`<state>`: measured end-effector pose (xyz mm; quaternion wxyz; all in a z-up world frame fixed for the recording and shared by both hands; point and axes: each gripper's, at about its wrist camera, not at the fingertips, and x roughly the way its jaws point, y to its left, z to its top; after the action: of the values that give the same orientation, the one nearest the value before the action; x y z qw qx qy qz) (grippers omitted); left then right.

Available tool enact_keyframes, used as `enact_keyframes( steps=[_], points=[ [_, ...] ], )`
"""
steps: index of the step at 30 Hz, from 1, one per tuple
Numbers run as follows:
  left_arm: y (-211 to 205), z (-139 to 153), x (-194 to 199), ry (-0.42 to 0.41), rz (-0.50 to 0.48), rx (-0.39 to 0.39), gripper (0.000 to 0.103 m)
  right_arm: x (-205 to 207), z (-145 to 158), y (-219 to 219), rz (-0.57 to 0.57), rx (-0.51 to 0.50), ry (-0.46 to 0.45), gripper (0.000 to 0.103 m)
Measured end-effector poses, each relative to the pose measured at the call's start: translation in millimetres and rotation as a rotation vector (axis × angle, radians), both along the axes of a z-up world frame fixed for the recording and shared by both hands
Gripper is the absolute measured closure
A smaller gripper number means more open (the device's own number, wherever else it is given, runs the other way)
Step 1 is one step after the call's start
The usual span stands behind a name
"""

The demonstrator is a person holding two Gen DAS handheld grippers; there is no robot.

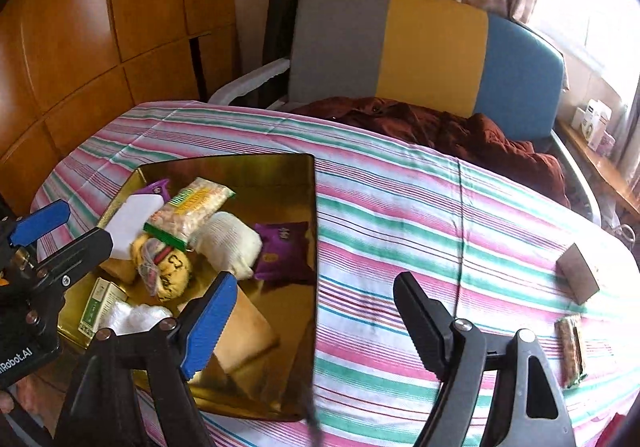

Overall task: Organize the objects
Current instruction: 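Withdraw both open grippers toward the cream box and cracker packet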

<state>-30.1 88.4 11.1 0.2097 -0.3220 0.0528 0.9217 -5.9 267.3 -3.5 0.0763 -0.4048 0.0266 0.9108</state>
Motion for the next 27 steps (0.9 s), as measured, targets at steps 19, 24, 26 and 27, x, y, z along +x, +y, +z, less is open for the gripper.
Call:
enact_keyframes(
  steps=[19,24,26,27],
  points=[
    [46,2,21,0.029,-0.128,-0.06,0.024,30,-8,78,-0.162,0.014,-0.042,0.021],
    [60,2,24,0.027,-0.166,-0.071,0.024,41,-11,118,-0.243,-0.034,-0.062,0.021],
    [65,1,25,0.027,-0.179,-0.075,0.024,47,-11,137,-0.283,-0.048,-0.072,0.021],
    [68,1,26,0.026,-0.187,-0.079,0.024,49,-10,144,-0.297,-0.051,-0.075,0.021]
  ],
)
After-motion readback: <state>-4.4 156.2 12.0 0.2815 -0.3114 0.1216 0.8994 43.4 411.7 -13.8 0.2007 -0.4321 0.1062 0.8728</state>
